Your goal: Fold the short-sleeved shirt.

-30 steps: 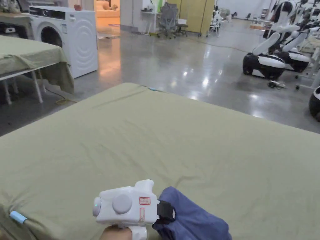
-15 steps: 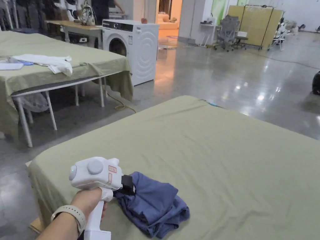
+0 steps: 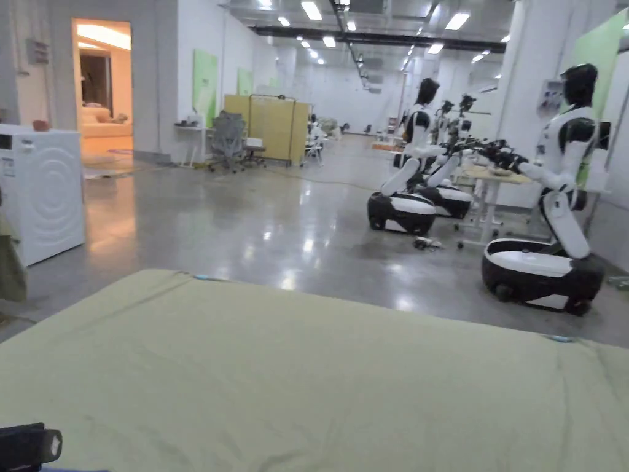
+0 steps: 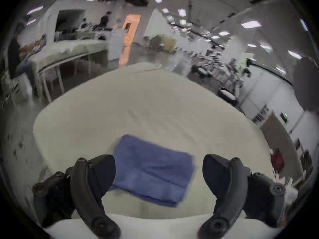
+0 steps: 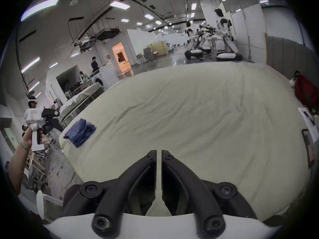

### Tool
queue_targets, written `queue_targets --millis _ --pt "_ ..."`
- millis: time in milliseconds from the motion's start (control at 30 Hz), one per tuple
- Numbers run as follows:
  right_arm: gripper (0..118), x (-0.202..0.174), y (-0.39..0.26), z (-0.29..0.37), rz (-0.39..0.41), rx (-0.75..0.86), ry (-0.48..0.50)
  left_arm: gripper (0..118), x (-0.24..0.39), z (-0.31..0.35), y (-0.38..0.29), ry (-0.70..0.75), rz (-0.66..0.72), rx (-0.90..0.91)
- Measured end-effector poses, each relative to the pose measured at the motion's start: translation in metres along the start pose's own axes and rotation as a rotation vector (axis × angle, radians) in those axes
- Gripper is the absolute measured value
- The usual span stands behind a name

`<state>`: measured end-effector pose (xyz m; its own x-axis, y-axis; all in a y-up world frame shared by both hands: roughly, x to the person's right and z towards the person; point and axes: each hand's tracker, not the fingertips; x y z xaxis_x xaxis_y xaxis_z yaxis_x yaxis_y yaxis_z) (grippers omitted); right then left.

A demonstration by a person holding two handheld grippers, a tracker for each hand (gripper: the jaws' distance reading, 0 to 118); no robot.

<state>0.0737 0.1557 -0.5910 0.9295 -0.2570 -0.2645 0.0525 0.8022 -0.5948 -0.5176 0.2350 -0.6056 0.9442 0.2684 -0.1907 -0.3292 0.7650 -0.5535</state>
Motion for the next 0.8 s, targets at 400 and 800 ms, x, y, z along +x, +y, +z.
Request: queue_targets --millis 400,800 --pt "10 0.03 0.134 0.092 0.21 0.372 -0.242 16 0.37 0.008 -0.043 -0.096 -0.382 0.415" --pt "10 0.02 0.158 0.121 0.254 0.483 -0.29 14 0.426 0.069 -0.047 -0.107 -0.454 0.523"
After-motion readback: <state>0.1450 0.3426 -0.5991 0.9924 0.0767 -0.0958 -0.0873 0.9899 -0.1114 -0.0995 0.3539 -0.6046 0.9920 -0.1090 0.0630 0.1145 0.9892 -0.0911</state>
